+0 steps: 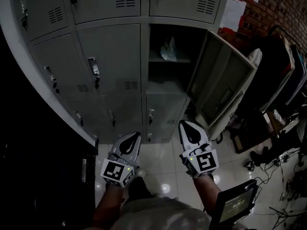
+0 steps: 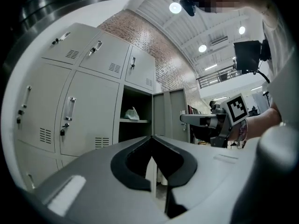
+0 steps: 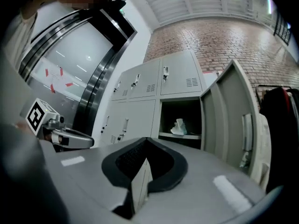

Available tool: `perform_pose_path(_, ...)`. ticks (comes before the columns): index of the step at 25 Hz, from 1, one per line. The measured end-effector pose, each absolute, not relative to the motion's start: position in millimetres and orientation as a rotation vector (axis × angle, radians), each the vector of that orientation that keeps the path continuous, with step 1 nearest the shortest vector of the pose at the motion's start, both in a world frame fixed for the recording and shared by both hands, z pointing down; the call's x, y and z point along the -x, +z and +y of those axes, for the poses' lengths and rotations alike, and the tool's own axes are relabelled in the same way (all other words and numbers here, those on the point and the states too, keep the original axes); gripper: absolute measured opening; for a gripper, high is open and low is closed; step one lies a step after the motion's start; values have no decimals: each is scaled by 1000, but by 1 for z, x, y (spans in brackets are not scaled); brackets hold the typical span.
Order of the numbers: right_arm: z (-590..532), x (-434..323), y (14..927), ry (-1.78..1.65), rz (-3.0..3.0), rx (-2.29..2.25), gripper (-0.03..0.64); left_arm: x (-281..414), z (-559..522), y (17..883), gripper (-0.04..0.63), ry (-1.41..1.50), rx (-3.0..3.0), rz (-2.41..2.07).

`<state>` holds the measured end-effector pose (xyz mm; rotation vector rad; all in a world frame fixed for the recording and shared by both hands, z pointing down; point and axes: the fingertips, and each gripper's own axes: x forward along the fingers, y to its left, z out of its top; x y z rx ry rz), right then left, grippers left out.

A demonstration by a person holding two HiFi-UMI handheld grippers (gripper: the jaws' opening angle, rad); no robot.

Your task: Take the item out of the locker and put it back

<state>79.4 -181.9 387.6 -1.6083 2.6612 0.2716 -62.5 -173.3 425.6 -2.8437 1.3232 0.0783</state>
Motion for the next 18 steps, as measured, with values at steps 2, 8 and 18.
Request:
perform_pose_path(2, -153, -84, 390, 265, 2686, 1595, 2, 57, -145, 428, 3, 77, 2851, 1334)
perform_pose_path(8, -105, -86, 385, 276, 2690, 1577, 2, 52, -97, 416, 3, 78, 2815, 1337)
perform_pose_path(18, -76, -75, 368, 313, 2685, 1555, 2, 55, -81, 398, 3, 106, 2807, 1320)
